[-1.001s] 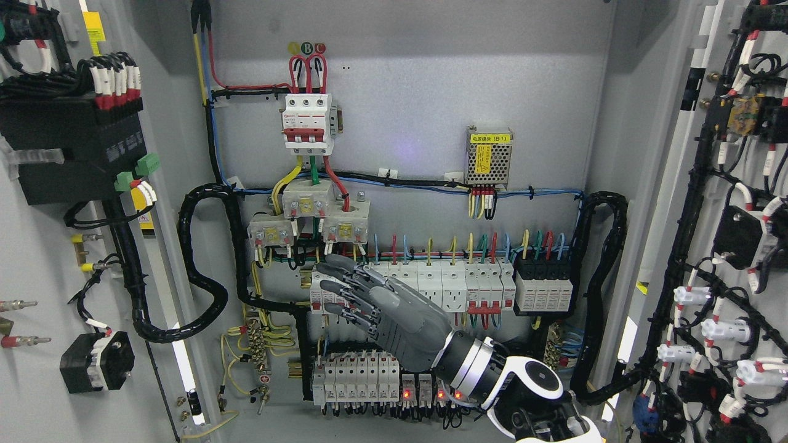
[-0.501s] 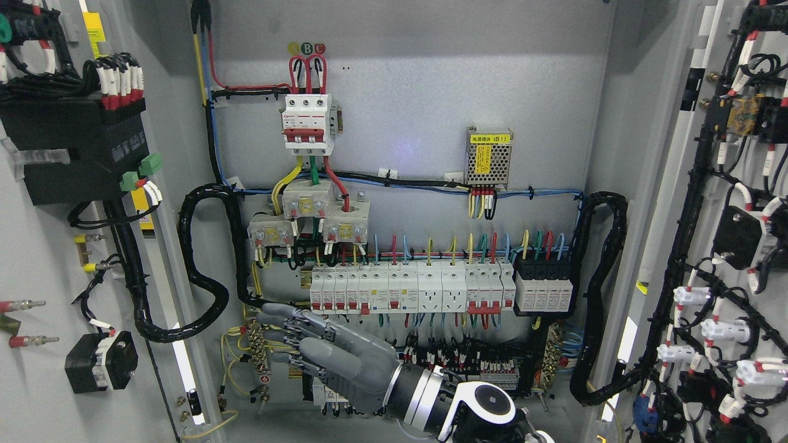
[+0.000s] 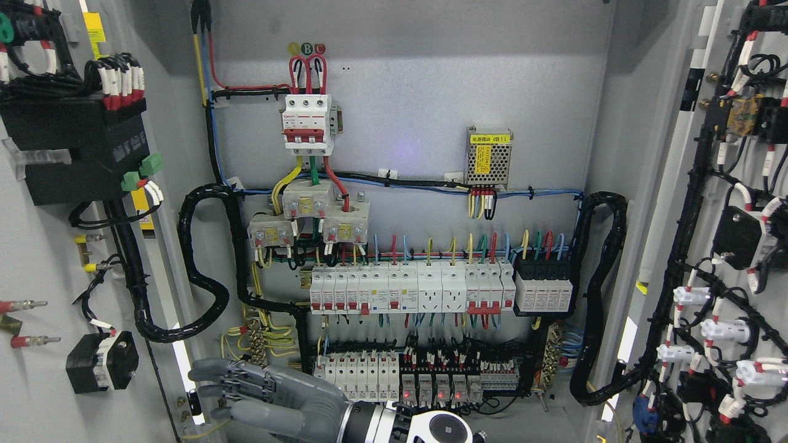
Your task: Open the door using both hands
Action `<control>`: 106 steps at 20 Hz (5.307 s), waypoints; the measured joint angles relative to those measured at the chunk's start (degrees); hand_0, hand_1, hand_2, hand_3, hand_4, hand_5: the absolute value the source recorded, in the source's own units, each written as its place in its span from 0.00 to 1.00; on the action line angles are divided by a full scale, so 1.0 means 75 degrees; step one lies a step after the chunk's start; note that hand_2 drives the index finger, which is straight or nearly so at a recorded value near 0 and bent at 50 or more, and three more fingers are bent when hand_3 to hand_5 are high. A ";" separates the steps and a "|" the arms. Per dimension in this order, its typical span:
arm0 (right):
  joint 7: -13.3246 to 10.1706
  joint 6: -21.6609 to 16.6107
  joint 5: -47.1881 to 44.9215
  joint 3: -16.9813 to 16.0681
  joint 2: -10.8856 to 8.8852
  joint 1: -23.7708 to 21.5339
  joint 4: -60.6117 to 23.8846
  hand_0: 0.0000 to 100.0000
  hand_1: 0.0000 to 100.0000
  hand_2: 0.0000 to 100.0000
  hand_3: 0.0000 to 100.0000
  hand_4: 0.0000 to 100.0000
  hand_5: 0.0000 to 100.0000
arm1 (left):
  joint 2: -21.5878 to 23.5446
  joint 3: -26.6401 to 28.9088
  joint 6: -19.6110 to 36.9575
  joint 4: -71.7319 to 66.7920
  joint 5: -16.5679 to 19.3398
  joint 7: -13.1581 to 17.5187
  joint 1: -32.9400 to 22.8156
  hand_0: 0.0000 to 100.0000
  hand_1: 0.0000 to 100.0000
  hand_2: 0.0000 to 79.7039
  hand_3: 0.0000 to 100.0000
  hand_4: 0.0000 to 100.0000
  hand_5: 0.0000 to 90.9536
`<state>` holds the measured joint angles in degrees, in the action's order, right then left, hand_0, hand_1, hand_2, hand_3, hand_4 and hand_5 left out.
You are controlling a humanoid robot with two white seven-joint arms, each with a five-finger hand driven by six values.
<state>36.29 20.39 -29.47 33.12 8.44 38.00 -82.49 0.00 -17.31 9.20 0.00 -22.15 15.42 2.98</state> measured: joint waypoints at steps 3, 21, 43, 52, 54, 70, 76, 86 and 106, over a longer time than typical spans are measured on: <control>-0.0005 -0.0011 -0.0006 0.0180 0.0033 -0.0070 -0.0083 0.00 0.50 0.04 0.00 0.00 0.00 | 0.0000 0.0000 0.0001 0.0000 0.0000 0.0000 0.0000 0.12 0.56 0.00 0.00 0.00 0.00; -0.1206 -0.0111 -0.0673 0.1220 0.0116 -0.0035 -0.0517 0.00 0.50 0.04 0.00 0.00 0.00 | 0.0000 0.0000 0.0031 0.0000 0.0000 0.0000 0.0010 0.12 0.56 0.00 0.00 0.00 0.00; -0.1568 -0.0037 -0.0758 0.2111 0.0137 0.0125 -0.0879 0.00 0.50 0.04 0.00 0.00 0.00 | 0.0000 0.0000 -0.0016 0.0000 0.0000 0.0000 0.0013 0.12 0.56 0.00 0.00 0.00 0.00; -0.1576 -0.0032 -0.0731 0.2224 0.0145 0.0223 -0.0897 0.00 0.50 0.04 0.00 0.00 0.00 | 0.0000 -0.0001 0.0000 0.0000 0.0000 0.0000 0.0013 0.12 0.56 0.00 0.00 0.00 0.00; -0.1594 -0.0040 -0.0707 0.2161 0.0146 0.0143 -0.0890 0.00 0.50 0.04 0.00 0.00 0.00 | 0.0000 -0.0002 0.0012 0.0000 0.0003 0.0014 0.0013 0.12 0.56 0.00 0.00 0.00 0.00; -0.1552 -0.1398 0.1063 0.0294 -0.0606 -0.2808 -0.1499 0.00 0.50 0.04 0.00 0.00 0.00 | 0.0087 0.0093 0.0066 0.1091 -0.0028 -0.0017 -0.0316 0.12 0.56 0.00 0.00 0.00 0.00; -0.1562 -0.2817 0.1532 -0.0568 -0.0821 -0.4431 -0.1813 0.00 0.50 0.04 0.00 0.00 0.00 | 0.0309 0.0223 0.0059 0.3488 0.0100 -0.0042 -0.1098 0.12 0.56 0.00 0.00 0.00 0.00; -0.1570 -0.4633 0.1732 -0.2111 -0.1022 -0.6481 -0.2294 0.00 0.50 0.04 0.00 0.00 0.00 | 0.0764 0.0274 -0.0015 0.7796 0.0392 0.1077 -0.2360 0.12 0.56 0.00 0.00 0.00 0.00; -0.1573 -0.6421 0.1678 -0.3994 -0.1482 -0.8123 -0.4449 0.00 0.50 0.04 0.00 0.00 0.00 | 0.1762 0.1150 0.1142 1.3617 0.0563 0.1304 -0.3126 0.12 0.56 0.00 0.00 0.00 0.00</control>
<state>24.49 -27.77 -16.88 3.17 -2.67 -22.92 -115.86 13.22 -8.68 17.76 102.13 -17.93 25.20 -20.47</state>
